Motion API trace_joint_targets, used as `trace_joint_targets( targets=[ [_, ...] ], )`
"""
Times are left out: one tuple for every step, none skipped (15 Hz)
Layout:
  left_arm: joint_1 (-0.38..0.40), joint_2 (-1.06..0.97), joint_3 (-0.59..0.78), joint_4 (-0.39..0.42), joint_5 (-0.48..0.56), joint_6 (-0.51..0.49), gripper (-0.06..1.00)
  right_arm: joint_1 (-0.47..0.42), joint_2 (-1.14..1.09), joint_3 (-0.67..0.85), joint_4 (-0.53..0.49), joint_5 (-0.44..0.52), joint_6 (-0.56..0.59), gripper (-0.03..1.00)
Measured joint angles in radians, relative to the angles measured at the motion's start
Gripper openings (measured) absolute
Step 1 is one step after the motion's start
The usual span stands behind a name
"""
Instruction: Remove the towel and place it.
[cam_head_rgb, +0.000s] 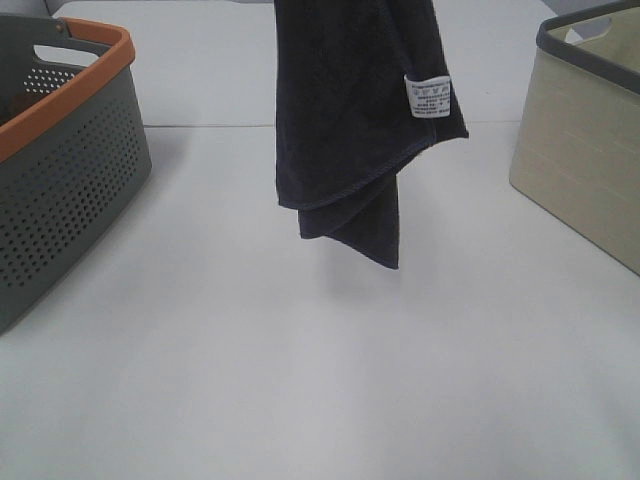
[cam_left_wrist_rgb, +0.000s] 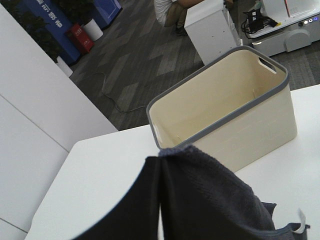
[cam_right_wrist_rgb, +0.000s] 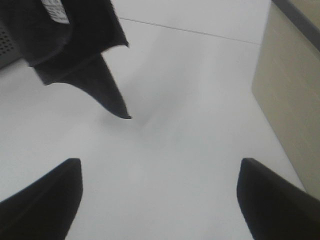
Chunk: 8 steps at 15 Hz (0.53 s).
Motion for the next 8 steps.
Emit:
trace_joint_targets(
  targets=[
    [-0.011,0.009,0.000,0.003,0.000,0.000,0.00,0.000,0.046,0.000,0.075,-0.025,-0.076,0.75],
    [-0.017,0.016,0.000,0.006,0.000,0.000,0.00,0.000,0.087,0.000,0.133,-0.054,-0.149,0.75],
    [-0.019,0.020,0.000,0.006,0.000,0.000,0.00,0.000,0.123,0.000,0.180,-0.090,-0.217,0.75],
    [-0.020,0.022,0.000,0.007,0.000,-0.001,0.00,0.000,0.162,0.000,0.238,-0.125,-0.281,0.75],
    [-0.021,0.023,0.000,0.007,0.000,-0.004,0.00,0.000,0.205,0.000,0.304,-0.157,-0.346,0.75],
    [-0.021,0.023,0.000,0.005,-0.001,-0.005,0.00,0.000,0.280,0.000,0.425,-0.188,-0.456,0.75],
    [-0.022,0.023,0.000,0.003,-0.001,-0.006,0.00,0.000,0.332,0.000,0.514,-0.196,-0.546,0.75],
    [-0.022,0.023,0.000,-0.003,0.000,-0.007,0.00,0.000,0.392,0.000,0.606,-0.199,-0.661,0.75]
  ],
)
